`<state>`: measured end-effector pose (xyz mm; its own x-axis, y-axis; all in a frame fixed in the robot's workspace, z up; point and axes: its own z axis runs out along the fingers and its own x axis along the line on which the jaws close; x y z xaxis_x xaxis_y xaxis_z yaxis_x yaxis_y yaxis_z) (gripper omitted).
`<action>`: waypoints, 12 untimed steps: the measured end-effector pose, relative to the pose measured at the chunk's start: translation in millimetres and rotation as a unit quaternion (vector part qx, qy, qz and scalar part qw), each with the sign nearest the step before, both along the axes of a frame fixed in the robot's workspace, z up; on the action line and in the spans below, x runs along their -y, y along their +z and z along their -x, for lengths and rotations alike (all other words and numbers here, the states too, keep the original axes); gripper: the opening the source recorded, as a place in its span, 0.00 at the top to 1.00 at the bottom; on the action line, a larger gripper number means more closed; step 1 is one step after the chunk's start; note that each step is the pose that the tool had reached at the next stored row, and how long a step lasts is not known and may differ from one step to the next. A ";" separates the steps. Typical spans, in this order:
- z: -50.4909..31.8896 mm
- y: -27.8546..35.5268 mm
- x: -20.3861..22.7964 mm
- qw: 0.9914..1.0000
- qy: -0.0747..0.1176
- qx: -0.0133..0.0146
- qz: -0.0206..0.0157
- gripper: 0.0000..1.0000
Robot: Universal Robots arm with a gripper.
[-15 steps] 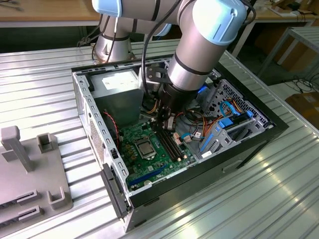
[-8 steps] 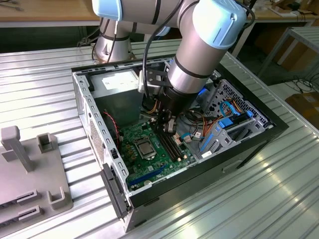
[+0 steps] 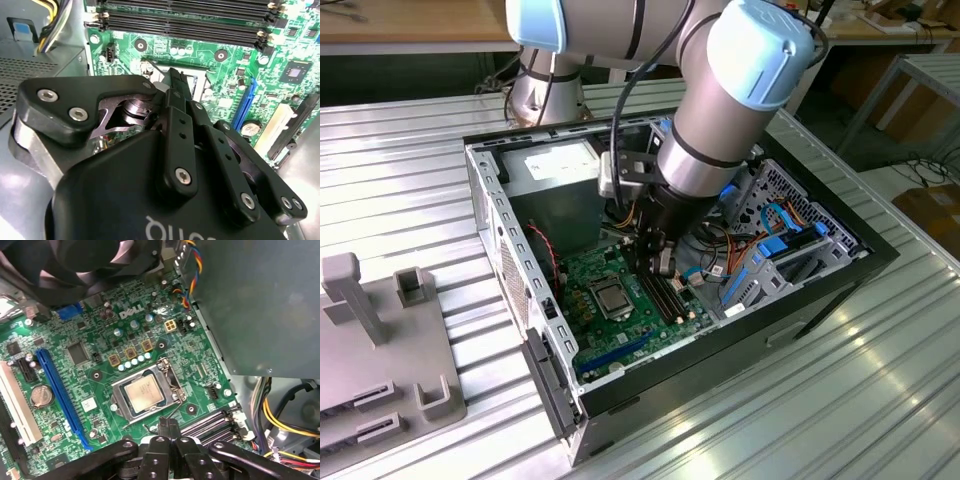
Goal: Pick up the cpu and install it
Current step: 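Install the first cpu locking lever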
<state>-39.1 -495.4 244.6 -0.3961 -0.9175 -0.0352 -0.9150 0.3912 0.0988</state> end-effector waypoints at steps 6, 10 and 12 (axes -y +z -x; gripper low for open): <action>1.0 -0.1 4.8 1.000 0.016 0.000 0.004 0.89; 1.1 -0.2 6.9 1.000 0.026 0.000 0.008 0.89; 1.3 -1.5 7.9 0.999 0.032 0.000 0.009 0.89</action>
